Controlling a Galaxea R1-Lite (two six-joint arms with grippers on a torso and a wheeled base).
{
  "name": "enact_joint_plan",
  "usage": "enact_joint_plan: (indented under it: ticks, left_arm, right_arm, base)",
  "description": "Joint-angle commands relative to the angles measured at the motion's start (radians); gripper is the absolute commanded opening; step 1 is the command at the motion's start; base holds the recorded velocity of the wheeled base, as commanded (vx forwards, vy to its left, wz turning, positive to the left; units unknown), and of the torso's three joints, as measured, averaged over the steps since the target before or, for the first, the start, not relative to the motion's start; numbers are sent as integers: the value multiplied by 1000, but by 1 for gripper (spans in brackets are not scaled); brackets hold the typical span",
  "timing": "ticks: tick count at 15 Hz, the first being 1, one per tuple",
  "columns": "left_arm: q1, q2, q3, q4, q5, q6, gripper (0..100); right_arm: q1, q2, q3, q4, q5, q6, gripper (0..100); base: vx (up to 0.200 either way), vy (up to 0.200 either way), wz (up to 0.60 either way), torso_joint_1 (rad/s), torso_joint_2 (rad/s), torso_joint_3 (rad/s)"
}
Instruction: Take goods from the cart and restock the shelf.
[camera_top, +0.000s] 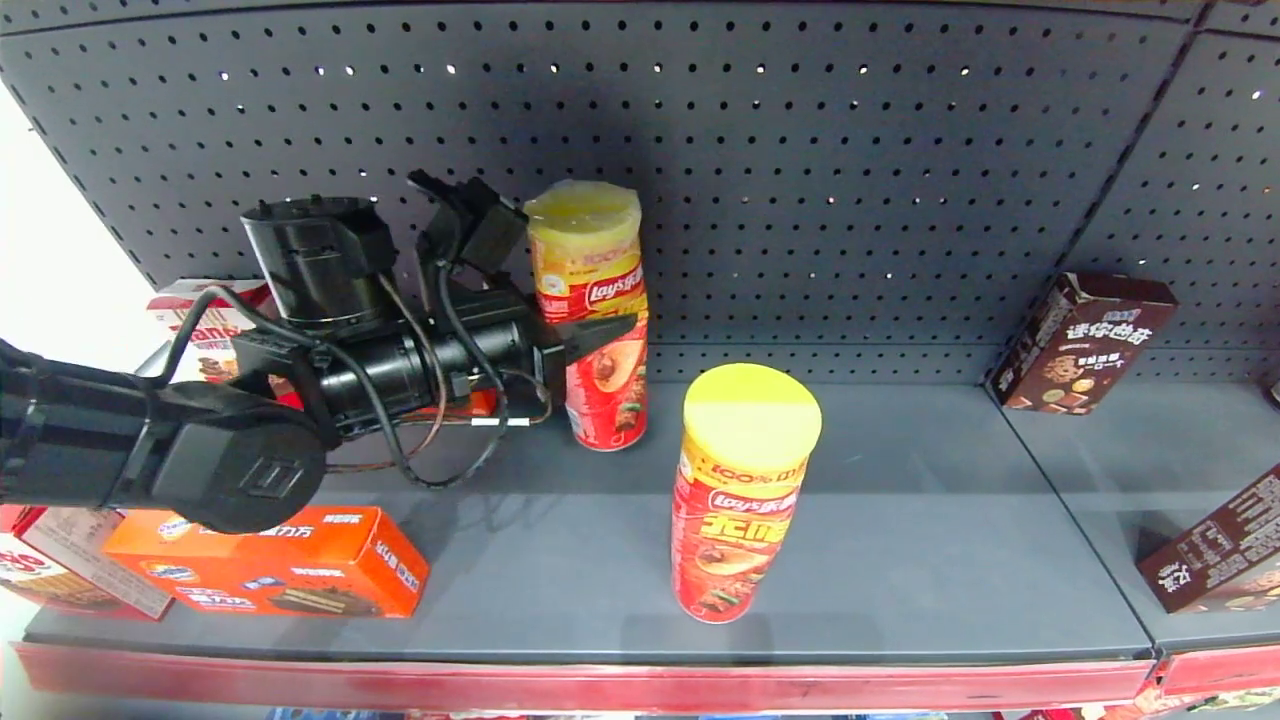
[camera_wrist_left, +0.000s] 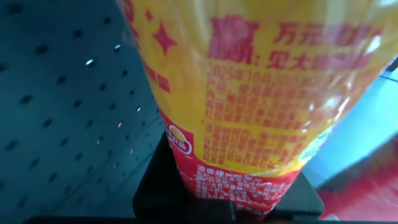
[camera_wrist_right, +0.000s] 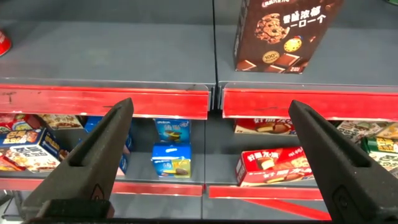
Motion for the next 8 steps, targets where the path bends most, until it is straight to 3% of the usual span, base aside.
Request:
enact_joint_plan:
  ticks: [1,4,8]
  left_arm:
    - [-31,87,-79,2,-3,-3,0]
    - [-59,142,-154,1,-1,-4,0]
    - [-71,188,-170,-11,-1,2,0]
  right_arm:
    - [0,1,0,0,1,-1,100]
    - [0,1,0,0,1,-1,100]
    - [0,1,0,0,1,-1,100]
  base:
    - [0,0,0,0,0,0]
    - [0,0,0,0,0,0]
    - [0,0,0,0,0,0]
